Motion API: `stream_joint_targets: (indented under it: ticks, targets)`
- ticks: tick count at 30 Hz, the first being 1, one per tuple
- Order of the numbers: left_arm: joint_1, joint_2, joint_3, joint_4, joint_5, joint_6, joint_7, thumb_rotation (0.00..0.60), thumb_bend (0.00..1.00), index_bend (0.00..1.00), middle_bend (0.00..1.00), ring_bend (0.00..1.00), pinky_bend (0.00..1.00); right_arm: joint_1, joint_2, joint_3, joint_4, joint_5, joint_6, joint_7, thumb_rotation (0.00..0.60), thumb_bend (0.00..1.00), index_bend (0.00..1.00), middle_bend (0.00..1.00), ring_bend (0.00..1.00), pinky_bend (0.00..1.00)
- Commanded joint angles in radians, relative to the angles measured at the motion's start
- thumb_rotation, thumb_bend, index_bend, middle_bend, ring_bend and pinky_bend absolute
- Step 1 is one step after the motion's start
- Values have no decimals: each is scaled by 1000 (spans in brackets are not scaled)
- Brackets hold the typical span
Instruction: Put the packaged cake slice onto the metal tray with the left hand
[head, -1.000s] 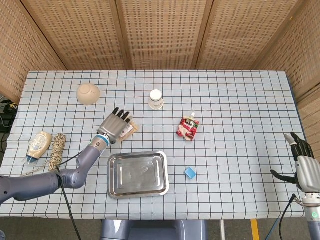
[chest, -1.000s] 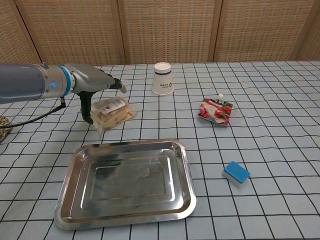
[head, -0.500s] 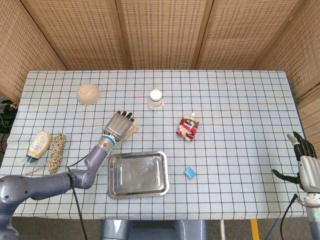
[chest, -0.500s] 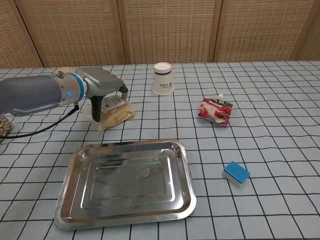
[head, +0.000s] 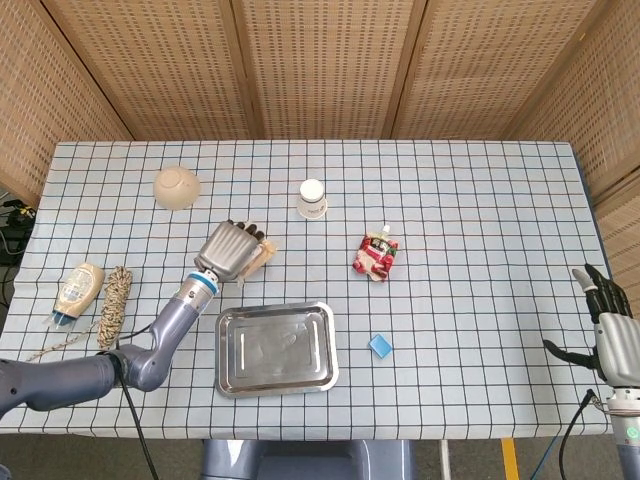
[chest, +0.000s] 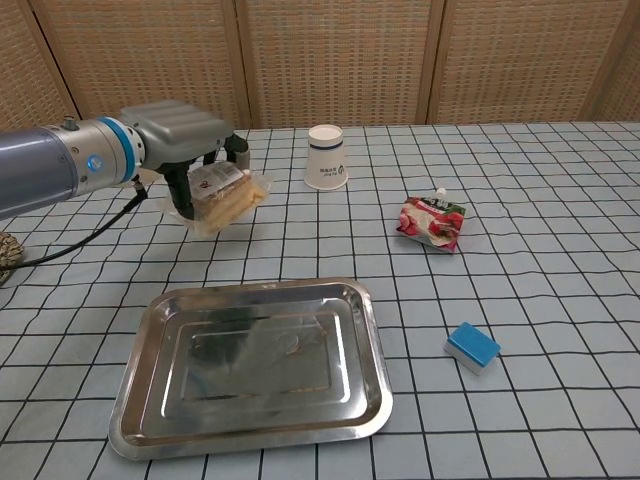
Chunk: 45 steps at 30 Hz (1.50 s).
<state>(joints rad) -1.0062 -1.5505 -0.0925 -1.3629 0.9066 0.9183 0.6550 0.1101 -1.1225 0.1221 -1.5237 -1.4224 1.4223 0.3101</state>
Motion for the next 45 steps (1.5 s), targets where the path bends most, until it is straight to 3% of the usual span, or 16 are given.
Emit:
stream_joint_targets:
  ticks: [1, 8, 17, 21, 25, 28, 31, 38, 45]
  targets:
    - [22, 57, -3, -109, 76, 36, -42, 600, 329, 548, 324, 360, 439, 0, 0, 1, -2, 0, 1, -2, 600, 55, 54, 0, 0, 0]
    - [55, 111, 64, -307, 264, 73, -64, 600, 327, 539, 322, 360, 438, 1, -2, -1, -6, -4, 0, -13, 600, 57, 54, 0, 0, 0]
    - [82, 112, 156, -384, 441, 57, -77, 600, 320, 507, 285, 356, 426, -1, -3, 0, -10, -4, 4, -20, 600, 57, 54, 0, 0, 0]
    - [89, 107, 179, -391, 476, 37, -79, 600, 303, 462, 221, 295, 397, -2, -2, 2, -10, -2, 7, -19, 600, 57, 54, 0, 0, 0]
    - [93, 119, 200, -399, 497, 4, -89, 600, 171, 298, 66, 147, 245, -4, -1, 3, -10, -2, 10, -18, 600, 56, 54, 0, 0, 0]
    - [99, 141, 200, -416, 498, 2, -89, 600, 81, 147, 0, 25, 106, -4, 0, 5, -10, 1, 8, -17, 600, 56, 54, 0, 0, 0]
    - [110, 169, 194, -435, 495, 7, -90, 600, 46, 53, 0, 0, 12, -4, 1, 5, -11, 2, 7, -19, 600, 56, 54, 0, 0, 0]
    - [139, 213, 188, -465, 490, 32, -87, 600, 30, 0, 0, 0, 0, -5, 0, 3, -16, -2, 11, -29, 600, 56, 54, 0, 0, 0]
    - [275, 254, 183, -464, 537, 266, -27, 600, 30, 0, 0, 0, 0, -6, -1, -1, -16, 0, 6, -53, 600, 56, 54, 0, 0, 0]
